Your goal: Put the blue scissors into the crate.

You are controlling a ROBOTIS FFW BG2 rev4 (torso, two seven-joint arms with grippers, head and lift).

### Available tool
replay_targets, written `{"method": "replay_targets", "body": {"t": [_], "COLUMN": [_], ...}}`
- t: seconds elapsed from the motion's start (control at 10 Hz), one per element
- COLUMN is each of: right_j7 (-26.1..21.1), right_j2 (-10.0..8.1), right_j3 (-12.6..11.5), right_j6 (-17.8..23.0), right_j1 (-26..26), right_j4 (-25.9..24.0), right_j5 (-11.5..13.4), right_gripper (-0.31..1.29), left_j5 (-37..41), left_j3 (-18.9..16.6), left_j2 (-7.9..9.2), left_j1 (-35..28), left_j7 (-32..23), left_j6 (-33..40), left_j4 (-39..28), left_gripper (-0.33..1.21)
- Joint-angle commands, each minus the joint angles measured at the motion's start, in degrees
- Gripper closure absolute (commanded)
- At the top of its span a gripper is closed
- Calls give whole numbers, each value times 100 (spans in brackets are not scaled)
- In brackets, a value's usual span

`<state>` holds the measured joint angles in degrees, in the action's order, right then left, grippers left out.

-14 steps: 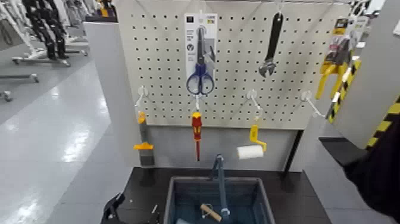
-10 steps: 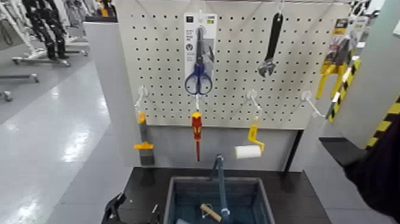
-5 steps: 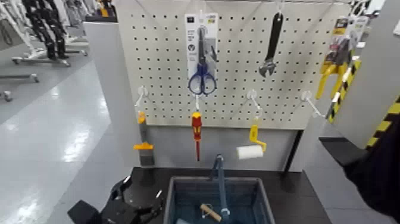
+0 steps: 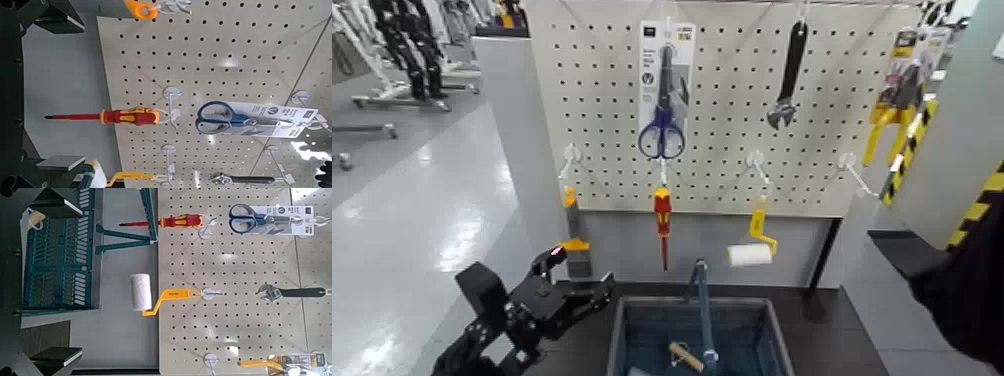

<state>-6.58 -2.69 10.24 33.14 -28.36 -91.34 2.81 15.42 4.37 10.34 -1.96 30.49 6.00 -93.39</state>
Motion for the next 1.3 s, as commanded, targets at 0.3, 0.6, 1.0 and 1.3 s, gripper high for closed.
{"method": "replay_targets", "body": {"t": [0.3,0.6,1.0,1.3], "right_j7": [34,61,96,149], "right_j2": [15,6,-3,-12], "right_j3": [-4,14,5,-4], "right_j6": [0,9,18,35], "right_j1": [32,76,111,155], "right_j4": [20,37,64,99], "right_j5": [0,0,0,-9], "right_gripper": [8,8,8,8], "left_j5": [392,453,489,585], "left_j3": [82,337,583,785], "left_j2": [179,250,285,250], "left_j1": [1004,1663,2454,3272], "left_j7": [625,889,1117,1399], "left_j6": [-775,-881,-872,-626], "left_j4": [93,313,735,1402], "left_gripper": [14,14,14,14]}}
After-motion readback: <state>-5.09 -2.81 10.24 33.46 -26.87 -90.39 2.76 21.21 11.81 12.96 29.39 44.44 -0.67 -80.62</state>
